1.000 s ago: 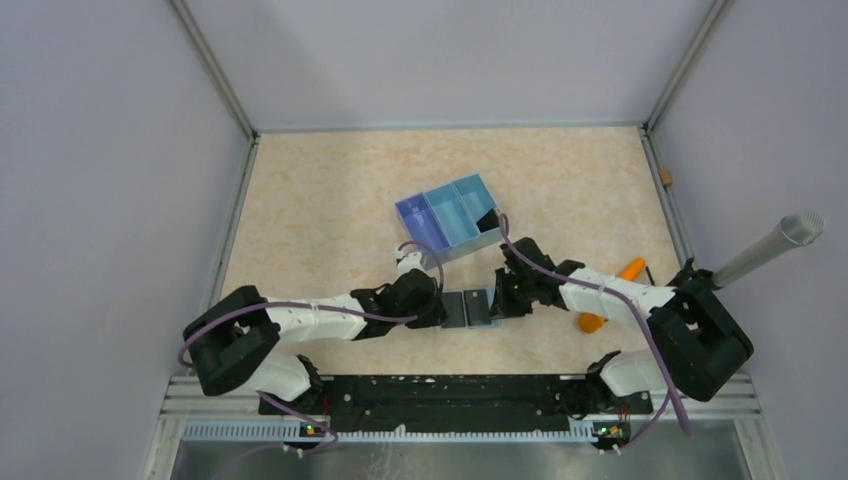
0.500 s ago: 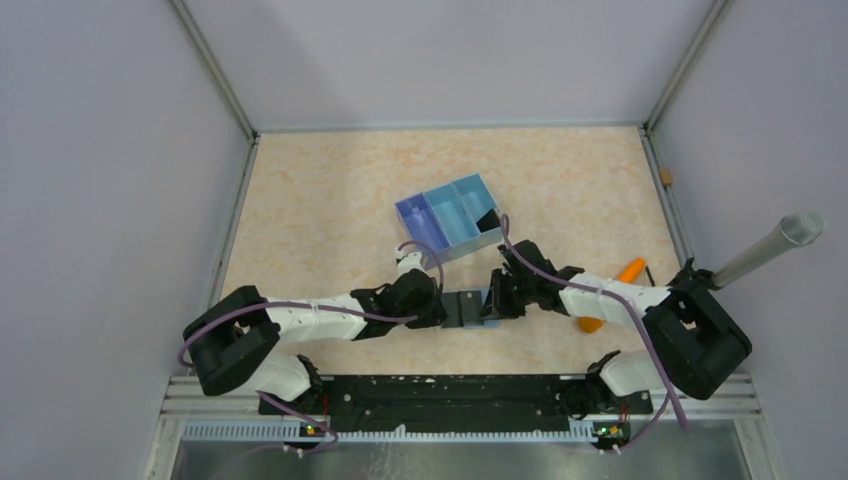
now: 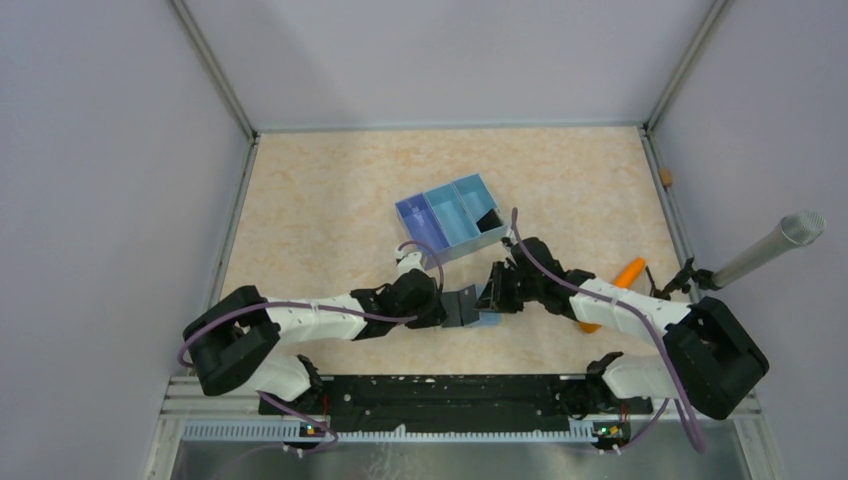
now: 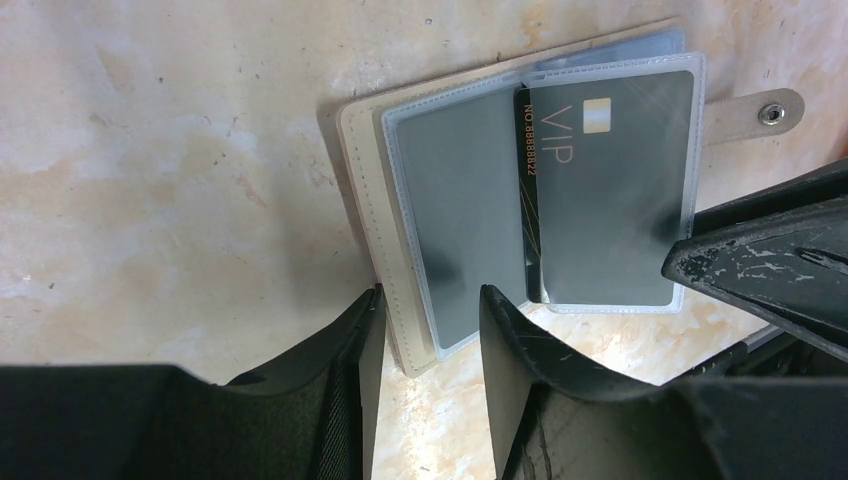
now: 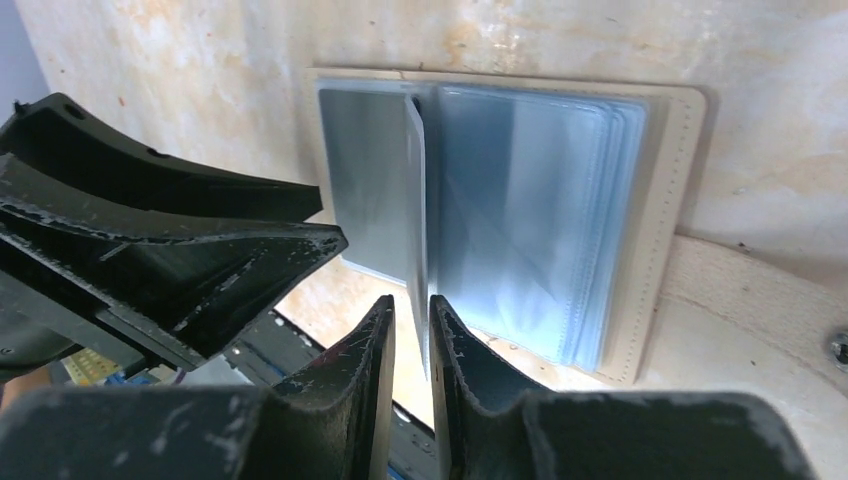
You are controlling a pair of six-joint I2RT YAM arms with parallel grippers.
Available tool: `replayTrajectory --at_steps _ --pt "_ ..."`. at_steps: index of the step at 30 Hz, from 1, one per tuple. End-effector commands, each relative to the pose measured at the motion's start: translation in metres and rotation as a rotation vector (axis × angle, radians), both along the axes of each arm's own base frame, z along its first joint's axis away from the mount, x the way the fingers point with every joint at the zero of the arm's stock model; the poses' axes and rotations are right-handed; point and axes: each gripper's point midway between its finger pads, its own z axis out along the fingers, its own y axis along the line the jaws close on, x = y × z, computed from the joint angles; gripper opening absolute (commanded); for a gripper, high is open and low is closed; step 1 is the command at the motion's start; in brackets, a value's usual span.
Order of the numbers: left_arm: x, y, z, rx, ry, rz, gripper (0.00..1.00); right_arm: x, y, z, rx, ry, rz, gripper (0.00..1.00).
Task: Put the credit cards into the card holder
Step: Turn over the card slot in the card holder.
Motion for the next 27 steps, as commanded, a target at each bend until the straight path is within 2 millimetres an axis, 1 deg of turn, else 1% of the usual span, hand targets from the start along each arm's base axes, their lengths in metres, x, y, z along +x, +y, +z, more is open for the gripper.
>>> replayTrajectory --at_steps 1,8,13,16,22,24,25,27 --pt "-0.006 0.008 -0.013 0.039 0.024 -0.017 0.44 -0.002 0.015 0.006 0.06 -0.02 0.05 0.19" --pt "-0.006 0.008 -0.01 0.034 0.014 -0.019 0.43 -0.002 0.03 0.014 0.058 -0.05 0.091 0.19" --pt "-0.003 0.012 -0.004 0.024 -0.01 0.001 0.44 -0.002 0.038 0.015 -0.007 -0.08 0.115 0.19" --pt "-0.002 0.016 0.0 0.016 -0.026 0.009 0.46 0.001 0.042 0.014 -0.058 -0.106 0.116 0.2" --pt "-0.003 0.032 0.006 0.026 -0.029 0.028 0.58 0.005 0.058 0.015 -0.107 -0.132 0.151 0.29" --pt "-0.002 0.042 0.009 0.041 -0.027 0.037 0.63 0.005 0.066 0.016 -0.107 -0.137 0.169 0.33" --pt "-0.003 0.048 0.009 0.053 -0.02 0.042 0.68 0.005 0.071 0.018 -0.102 -0.142 0.18 0.36" --pt "-0.001 0.06 0.012 0.06 -0.01 0.051 0.73 0.005 0.079 0.024 -0.087 -0.156 0.196 0.41"
